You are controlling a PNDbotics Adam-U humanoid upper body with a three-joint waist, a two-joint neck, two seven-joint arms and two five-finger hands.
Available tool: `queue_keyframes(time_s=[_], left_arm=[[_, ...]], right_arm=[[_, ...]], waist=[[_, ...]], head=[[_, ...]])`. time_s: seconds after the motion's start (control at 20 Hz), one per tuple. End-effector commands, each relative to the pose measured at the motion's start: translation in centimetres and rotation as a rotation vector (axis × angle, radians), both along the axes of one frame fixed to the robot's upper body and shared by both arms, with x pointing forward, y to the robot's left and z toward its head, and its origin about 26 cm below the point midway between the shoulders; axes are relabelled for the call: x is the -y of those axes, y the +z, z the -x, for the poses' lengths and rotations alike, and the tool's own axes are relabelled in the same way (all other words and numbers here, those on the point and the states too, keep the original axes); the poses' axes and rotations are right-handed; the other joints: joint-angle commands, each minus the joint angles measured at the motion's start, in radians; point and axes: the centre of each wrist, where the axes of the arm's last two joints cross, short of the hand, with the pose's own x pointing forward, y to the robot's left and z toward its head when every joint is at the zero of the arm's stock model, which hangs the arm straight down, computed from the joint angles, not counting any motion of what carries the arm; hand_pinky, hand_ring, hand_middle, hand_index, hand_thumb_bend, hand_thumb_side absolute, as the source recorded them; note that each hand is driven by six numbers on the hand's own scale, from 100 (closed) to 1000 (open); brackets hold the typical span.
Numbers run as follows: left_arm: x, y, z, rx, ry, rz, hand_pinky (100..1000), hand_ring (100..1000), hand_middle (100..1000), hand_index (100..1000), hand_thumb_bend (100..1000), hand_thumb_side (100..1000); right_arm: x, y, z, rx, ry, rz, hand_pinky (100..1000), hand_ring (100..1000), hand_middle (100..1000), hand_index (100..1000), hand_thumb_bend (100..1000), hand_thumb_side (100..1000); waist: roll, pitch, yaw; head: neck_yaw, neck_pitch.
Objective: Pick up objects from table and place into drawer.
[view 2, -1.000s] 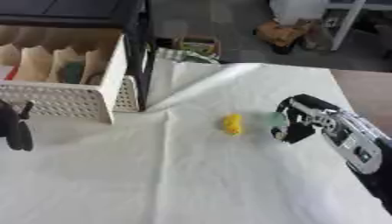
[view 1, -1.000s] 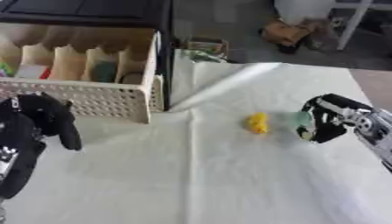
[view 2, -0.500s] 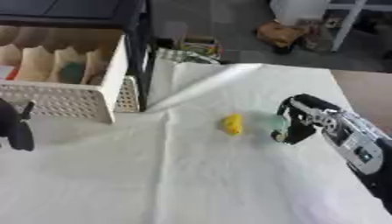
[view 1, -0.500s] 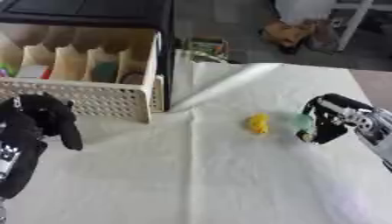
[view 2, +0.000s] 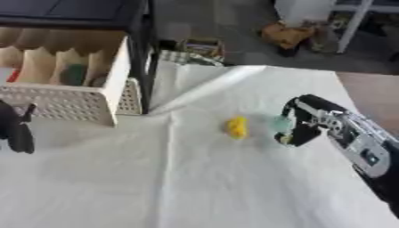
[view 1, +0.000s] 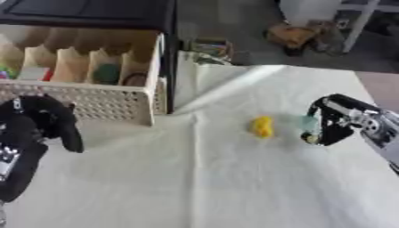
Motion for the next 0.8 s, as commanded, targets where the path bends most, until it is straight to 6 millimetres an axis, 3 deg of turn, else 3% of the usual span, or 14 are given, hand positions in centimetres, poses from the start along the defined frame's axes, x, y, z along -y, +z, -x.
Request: queue_keyframes(time_s=[0.05,0.6,0.65,0.8], left_arm=[[-0.2,0.5,0.2,0.014,-0.001,0.003,423,423,556,715,100,507],[-0.4,0.4,0.2,-0.001,-0.003,0.006,423,426,556,715,100,519],[-0.4,0.5,0.2,-0.002,-0.003,0.007,423,426,556,715,100,521],[-0.5,0.5,0.2,-0.008,-0.007,0.008,423,427,557,715,100,526]], right_arm=[[1.0,2.1,0.5,0.053,-0.016,0.012,431,540,100,591,351,144],[0.5,4.5,1.7,0.109,0.036,-0.012,428,527,100,587,365,153],[0.3,4.9,1.9,0.117,0.045,-0.016,428,526,100,587,350,193],[-0.1,6.2,2.6,0.144,0.064,-0.029,427,521,100,586,377,166]], waist=[[0.002,-0.025,-0.003],[0.002,-0.043,-0.016],[0.002,-0.045,-0.017],[0.001,-0.052,-0.02]], head=[[0.002,0.0],[0.004,0.0],[0.004,0.0],[0.005,0.001]])
